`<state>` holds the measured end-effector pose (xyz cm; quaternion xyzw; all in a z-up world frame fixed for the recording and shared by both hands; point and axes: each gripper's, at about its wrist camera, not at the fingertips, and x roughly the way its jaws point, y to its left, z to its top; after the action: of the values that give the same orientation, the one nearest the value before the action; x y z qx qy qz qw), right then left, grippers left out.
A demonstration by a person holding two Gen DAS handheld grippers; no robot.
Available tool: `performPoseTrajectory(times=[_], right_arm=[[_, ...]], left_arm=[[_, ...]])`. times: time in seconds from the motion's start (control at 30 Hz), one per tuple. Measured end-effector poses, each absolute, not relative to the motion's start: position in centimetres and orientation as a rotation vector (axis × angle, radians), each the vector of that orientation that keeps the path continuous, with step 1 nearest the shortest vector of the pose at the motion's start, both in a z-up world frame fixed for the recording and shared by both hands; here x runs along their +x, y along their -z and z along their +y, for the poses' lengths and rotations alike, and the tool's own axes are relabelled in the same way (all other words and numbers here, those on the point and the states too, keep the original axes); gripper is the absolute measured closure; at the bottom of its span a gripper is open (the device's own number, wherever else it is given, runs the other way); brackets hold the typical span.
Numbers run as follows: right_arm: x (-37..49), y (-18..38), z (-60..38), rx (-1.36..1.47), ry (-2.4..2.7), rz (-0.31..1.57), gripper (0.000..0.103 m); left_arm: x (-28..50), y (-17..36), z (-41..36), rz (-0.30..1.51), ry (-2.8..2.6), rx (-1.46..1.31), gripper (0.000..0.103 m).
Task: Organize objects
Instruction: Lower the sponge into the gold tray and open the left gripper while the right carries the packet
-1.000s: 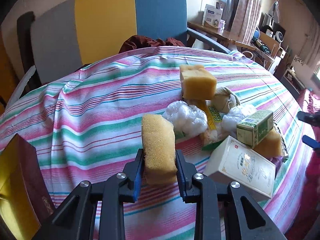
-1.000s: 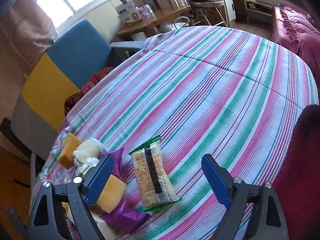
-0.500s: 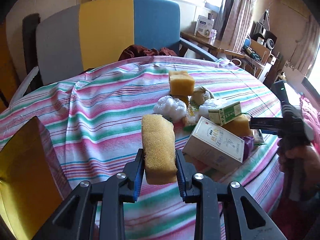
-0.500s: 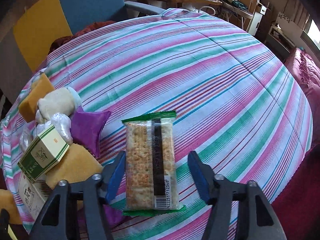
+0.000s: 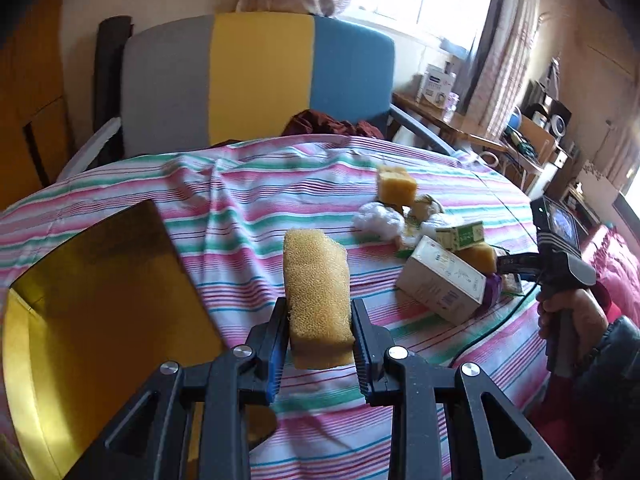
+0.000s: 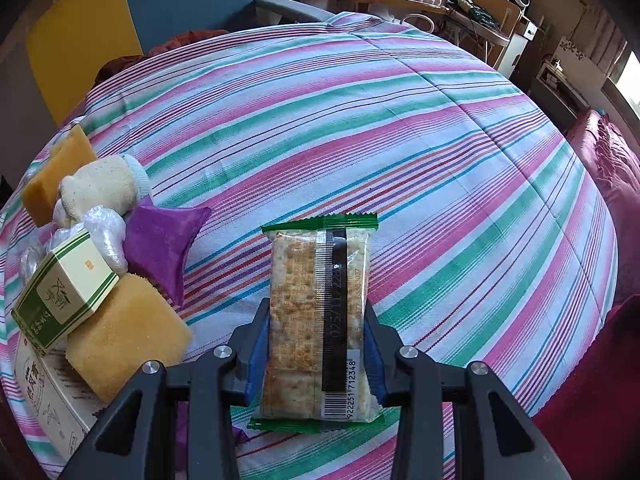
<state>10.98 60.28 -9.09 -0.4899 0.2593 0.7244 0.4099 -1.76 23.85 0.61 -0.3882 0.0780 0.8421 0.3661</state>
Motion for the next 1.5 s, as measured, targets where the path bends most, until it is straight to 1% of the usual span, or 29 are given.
performPoseTrajectory(times=[0.2,0.37,0.5,0.7,0.9,1.0,1.07,1.17,1.23,1.3,1.5], right_arm=[[10.5,9.2,59.9,-1.252,-1.825,0.601,0.063],[10.3,9.2,59.8,-1.263,-1.828,0.576,0.064],[10.2,9.2,59.6,-1.268,-1.831,0.573,0.064],[10.1,9.2,59.7,-1.272,-1.833,0.571,0.064],[10.1,9.1,59.5,-1.275,-1.836,0.558,0.064],[10.1,9.1,59.4,-1.275,-1.836,0.556,0.064],[10.1,9.1,59.4,-1.276,-1.836,0.555,0.064],[10.2,9.0,59.4,-1.273,-1.837,0.559,0.064],[10.2,9.0,59.4,-1.271,-1.837,0.559,0.064],[10.3,8.8,59.3,-1.260,-1.840,0.567,0.065],[11.1,5.2,58.3,-1.086,-1.942,0.538,0.065]], left_arm=[[-4.9,-0.5,17.0,0.132,-2.317,-1.063,0.073],[-10.2,0.5,10.2,0.123,-2.493,-1.168,0.073],[-14.8,1.7,6.6,0.135,-2.595,-1.253,0.073],[-19.9,4.7,4.2,0.112,-2.673,-1.394,0.073],[-22.4,6.4,3.6,0.122,-2.721,-1.449,0.072],[-22.7,6.1,3.6,0.132,-2.740,-1.439,0.063],[-22.1,5.4,3.4,0.123,-2.757,-1.398,0.047],[-20.9,4.1,3.1,0.135,-2.796,-1.325,0.034],[-20.1,3.3,2.6,0.147,-2.814,-1.292,0.031],[-19.1,2.6,1.9,0.141,-2.830,-1.264,0.031],[-13.7,0.7,-1.4,0.057,-2.881,-1.185,0.031]])
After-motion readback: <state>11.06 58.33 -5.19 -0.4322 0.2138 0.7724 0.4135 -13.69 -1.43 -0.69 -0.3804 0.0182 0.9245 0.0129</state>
